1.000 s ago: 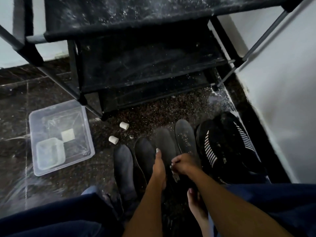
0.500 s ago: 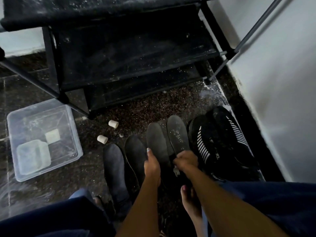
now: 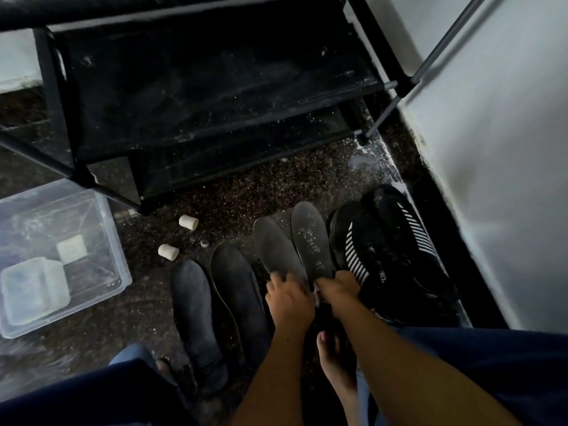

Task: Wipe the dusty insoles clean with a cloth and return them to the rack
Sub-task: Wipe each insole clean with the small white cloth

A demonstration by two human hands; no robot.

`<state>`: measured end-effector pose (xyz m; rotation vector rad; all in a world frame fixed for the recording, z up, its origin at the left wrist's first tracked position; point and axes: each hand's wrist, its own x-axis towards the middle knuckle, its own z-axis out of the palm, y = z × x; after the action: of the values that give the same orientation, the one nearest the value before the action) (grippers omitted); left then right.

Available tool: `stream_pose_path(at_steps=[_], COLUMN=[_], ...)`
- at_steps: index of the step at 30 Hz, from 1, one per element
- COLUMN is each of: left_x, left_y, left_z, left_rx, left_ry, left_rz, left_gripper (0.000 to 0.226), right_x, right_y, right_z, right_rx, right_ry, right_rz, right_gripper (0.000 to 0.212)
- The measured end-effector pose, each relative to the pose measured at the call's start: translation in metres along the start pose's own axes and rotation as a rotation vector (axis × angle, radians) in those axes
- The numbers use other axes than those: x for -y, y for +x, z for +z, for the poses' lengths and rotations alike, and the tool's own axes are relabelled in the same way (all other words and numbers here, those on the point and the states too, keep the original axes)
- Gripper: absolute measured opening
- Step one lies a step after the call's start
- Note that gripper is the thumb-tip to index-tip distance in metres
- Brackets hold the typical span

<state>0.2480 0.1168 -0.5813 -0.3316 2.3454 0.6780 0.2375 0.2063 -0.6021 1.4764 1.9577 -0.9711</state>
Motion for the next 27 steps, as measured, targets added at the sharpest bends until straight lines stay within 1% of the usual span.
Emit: stream_pose_path(at_steps=[2,4,5,6,8,9,10,12,17,20,23,27], left_x=[0.006,0.013,0.017,0.018,0.024,0.029,0.032,0.037,0.044,0.048,0.05,0.055], left_y=[-0.003,-0.006,-0.007,-0.008,-0.011,-0.01,-0.009,-0.007,-0.012,-0.01,-0.007,-0.005], left_z=[0.009,0.017,0.02,0.021,0.025,0.028,0.03,0.028,0.022,0.021,0.022,0.021], left_rx=[0.079,0.022,0.055,0.098,0.188,0.14,0.146,0.219,0.271,0.274,0.283,0.286], left_ry=[0.224,0.398,0.487,0.543,0.619,0.658,0.676,0.684,0.671,0.618,0.573,0.555], left_rz=[0.138,0.253,0.259,0.26,0.282,0.34,0.365,0.342,0.315,0.311,0.315,0.325], left_gripper=[0.038,0.037,0.035,0.039,0.055,0.055,0.054,0.052,0.052,0.05,0.05,0.048], right_x=[0.0,0.0,0.0,0.0,0.001,0.0,0.0,-0.001,-0.001,0.0,0.0,-0.001], right_y=[-0.002,-0.006,-0.008,-0.009,-0.008,-0.007,-0.007,-0.007,-0.004,-0.001,0.002,0.006], right_z=[0.002,0.002,0.002,0.003,0.006,0.006,0.006,0.006,0.005,0.007,0.008,0.011], right_rx=[-0.078,-0.147,-0.157,-0.148,-0.11,-0.096,-0.088,-0.088,-0.018,-0.007,-0.013,-0.012], right_ry=[-0.023,-0.083,-0.114,-0.138,-0.154,-0.162,-0.173,-0.177,-0.187,-0.207,-0.223,-0.251], right_rz=[-0.07,-0.175,-0.223,-0.245,-0.243,-0.234,-0.221,-0.205,-0.219,-0.214,-0.203,-0.234], right_gripper=[0.035,0.034,0.033,0.032,0.033,0.035,0.037,0.039,0.033,0.03,0.032,0.034])
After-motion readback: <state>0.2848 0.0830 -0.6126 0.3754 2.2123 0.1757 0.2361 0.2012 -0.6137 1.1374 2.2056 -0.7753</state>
